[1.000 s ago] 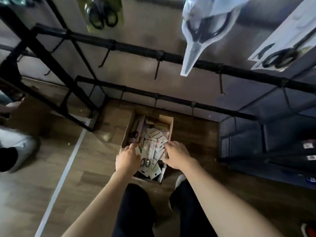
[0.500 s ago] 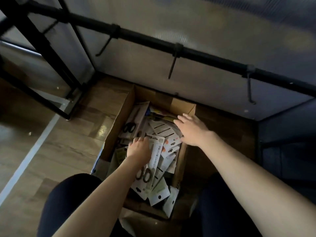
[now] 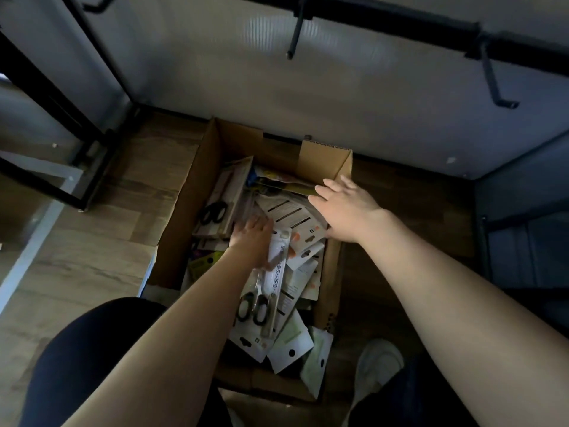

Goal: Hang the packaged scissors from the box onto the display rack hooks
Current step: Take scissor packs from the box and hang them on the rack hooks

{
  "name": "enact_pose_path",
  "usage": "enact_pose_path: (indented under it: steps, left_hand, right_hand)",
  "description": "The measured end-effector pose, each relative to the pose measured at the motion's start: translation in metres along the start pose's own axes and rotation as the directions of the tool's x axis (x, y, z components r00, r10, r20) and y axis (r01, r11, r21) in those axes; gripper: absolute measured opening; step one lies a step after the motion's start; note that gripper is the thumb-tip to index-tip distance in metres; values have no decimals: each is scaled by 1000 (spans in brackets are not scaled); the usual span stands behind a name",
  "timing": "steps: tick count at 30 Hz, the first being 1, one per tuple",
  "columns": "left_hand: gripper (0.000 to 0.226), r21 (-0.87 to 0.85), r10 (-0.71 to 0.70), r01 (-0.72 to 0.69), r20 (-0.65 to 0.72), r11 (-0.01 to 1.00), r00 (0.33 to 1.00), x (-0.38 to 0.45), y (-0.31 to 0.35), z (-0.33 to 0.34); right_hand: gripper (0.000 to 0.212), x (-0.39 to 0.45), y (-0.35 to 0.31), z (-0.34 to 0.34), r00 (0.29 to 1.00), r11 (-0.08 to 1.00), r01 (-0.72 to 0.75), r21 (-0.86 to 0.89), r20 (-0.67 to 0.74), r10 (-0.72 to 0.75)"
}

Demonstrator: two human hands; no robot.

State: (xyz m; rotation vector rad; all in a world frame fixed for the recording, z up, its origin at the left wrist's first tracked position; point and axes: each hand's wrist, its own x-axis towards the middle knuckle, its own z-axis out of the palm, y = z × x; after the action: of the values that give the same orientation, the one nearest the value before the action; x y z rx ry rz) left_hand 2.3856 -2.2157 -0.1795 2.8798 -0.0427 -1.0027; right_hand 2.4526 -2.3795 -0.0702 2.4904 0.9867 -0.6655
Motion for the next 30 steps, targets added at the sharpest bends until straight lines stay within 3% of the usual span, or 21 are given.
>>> enact_pose_path:
  steps: [4,8,10,12,16,26,30]
  left_hand:
    - [113,-7,8,-8,15,1000,1000,1,-1,2]
    - [107,204,23,-13,-49,979,999,-3,1,-2]
    - [98,222,5,14,-82,975,997,-6,1,-7]
    - [90,125,-46,60,-114,990,992,-11,0,-13]
    - [70,-257,-88,51,-137,965,987,-27,-10,-31]
    - [32,-416,-214,87,-271,905,938,-69,-62,-89]
    - [30,-394,-198,90,-243,915,949,-64,-76,-88]
  right_hand:
    - [73,-2,-2,-1,1000,1000,8,14,0,-8]
    - [74,2,-8,-3,1000,999,30,16,-6,-30]
    - [72,6,-13,-5,999,999,36,6,2,-36]
    - [71,14,-20,-7,999,999,52,-5,15,-52]
    - [65,41,-35,-7,998,997,69,-32,16,-68]
    - [49,74,-83,11,993,998,59,-20,107,-56]
    - [42,69,-82,37,980,1000,-1,24,198,-3]
